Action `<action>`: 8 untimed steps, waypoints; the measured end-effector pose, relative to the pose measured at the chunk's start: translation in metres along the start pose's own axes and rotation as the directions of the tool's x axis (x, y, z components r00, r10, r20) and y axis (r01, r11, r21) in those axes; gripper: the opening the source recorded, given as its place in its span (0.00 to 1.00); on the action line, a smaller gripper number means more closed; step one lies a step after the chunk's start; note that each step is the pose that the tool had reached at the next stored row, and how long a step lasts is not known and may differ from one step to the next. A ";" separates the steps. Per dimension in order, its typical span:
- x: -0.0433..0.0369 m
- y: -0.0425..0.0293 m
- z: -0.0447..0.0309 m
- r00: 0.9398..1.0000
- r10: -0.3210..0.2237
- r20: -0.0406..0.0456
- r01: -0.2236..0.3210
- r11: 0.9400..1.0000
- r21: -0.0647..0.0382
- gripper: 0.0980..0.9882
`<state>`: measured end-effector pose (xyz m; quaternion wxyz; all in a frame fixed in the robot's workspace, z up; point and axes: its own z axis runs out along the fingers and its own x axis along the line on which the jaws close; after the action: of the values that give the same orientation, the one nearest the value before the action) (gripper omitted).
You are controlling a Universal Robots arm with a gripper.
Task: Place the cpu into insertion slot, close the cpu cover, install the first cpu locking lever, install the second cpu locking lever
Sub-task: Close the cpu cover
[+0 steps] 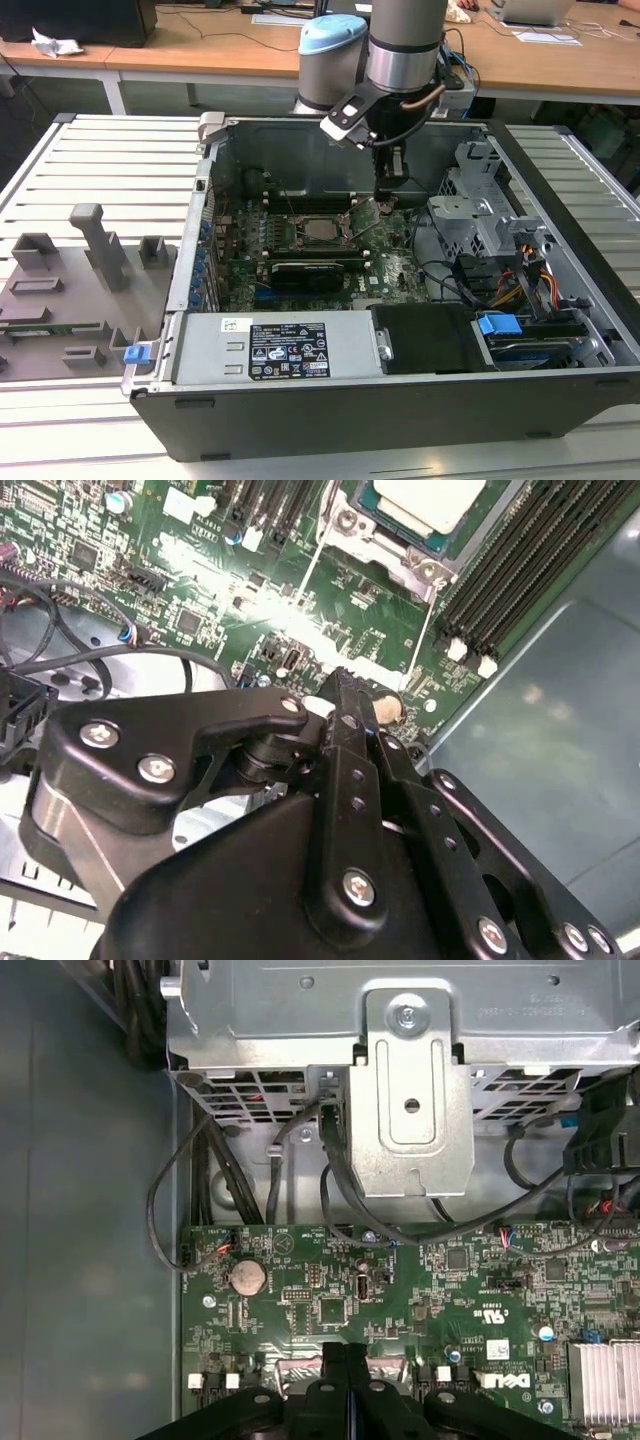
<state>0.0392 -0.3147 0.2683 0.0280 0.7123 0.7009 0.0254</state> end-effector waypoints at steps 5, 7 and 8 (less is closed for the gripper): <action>-0.0003 0.0121 0.0063 1.000 -0.028 -0.002 0.028 0.999 0.024 0.01; -0.0003 0.0143 0.0074 1.000 -0.031 -0.002 0.031 0.999 0.027 0.01; -0.0002 0.0154 0.0079 1.000 -0.031 -0.002 0.031 0.999 0.028 0.01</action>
<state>0.0551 -0.3152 0.2616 0.0177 0.7015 0.7123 0.0157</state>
